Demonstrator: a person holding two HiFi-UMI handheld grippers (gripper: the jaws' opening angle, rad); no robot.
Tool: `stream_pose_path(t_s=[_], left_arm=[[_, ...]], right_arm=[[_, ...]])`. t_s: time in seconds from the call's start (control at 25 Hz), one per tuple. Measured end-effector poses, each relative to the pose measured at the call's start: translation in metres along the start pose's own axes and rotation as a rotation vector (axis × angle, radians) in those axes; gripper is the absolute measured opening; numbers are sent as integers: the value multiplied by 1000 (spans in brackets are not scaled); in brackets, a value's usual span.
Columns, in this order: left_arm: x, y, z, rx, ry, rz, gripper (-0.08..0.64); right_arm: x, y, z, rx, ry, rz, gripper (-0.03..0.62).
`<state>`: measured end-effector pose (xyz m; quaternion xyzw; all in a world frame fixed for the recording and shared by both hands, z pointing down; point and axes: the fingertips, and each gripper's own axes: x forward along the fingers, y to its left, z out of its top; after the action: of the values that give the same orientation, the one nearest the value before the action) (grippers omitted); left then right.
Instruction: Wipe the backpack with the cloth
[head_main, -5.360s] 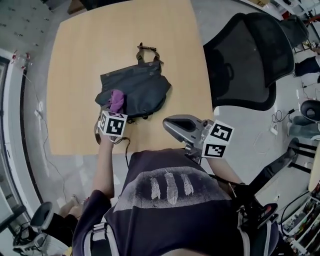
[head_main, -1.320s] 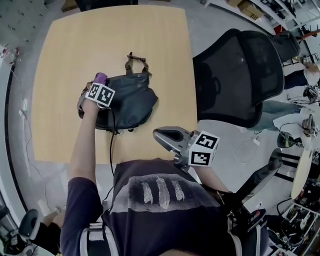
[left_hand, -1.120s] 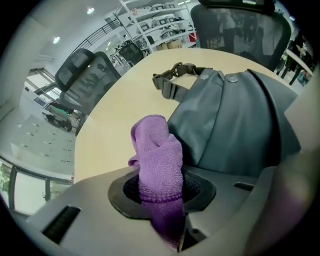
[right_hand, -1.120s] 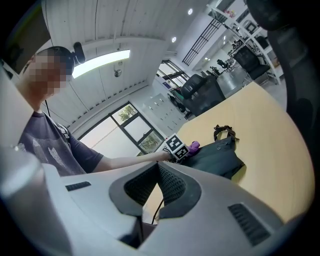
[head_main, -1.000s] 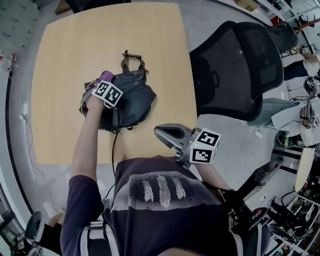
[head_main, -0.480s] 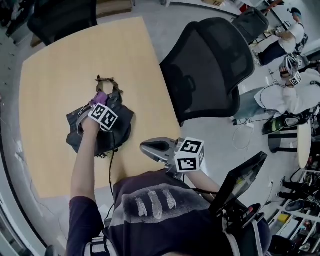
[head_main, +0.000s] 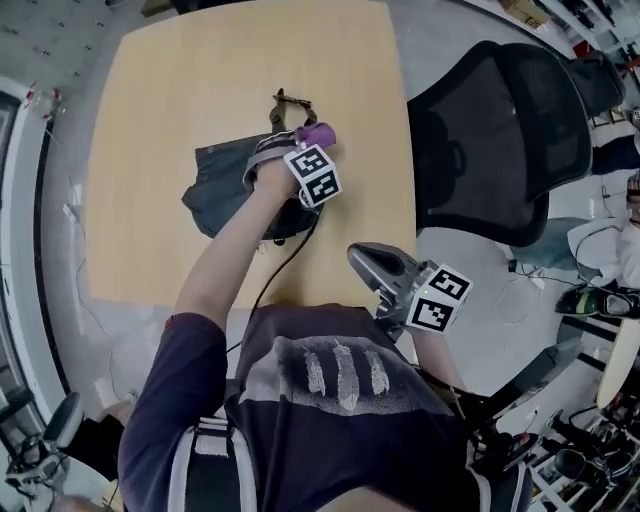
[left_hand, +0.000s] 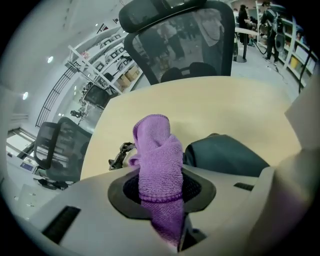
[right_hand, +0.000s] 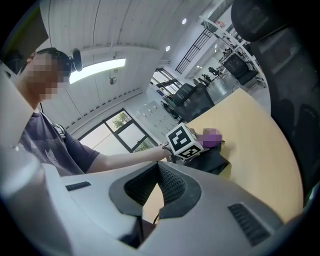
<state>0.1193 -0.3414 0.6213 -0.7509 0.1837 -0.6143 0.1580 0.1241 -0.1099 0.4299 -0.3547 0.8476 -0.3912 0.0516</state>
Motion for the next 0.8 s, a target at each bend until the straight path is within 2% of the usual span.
stream_pose_path(t_s=[0.08,0.2,0.28,0.36,0.48,0.6,0.68,0.8], left_arm=[[-12,-1,-1,-58,-44,-14,118],[-32,17,-44,-258,-74,1,118],[-46,32,-103,-421,-33,16,118],[-57,38,-172,-570,48,23,118],[-63,26,-251,-724,156,0,118],[-59,11,-275,-789,178,-21,118],[-53,4,-277,-768,196,-4,118],[-47,0,-273,-698,229,32,118]], right_arm=[[5,1,0,3,4,8,3],[12,2,0,-8,17,23,3],[17,4,0,-14,27,35,3],[24,7,-3,-14,40,49,3],[33,12,-10,-12,72,66,3],[42,17,-14,-17,101,77,3],[47,21,-14,-25,109,83,3],[50,26,-14,-33,105,84,3]])
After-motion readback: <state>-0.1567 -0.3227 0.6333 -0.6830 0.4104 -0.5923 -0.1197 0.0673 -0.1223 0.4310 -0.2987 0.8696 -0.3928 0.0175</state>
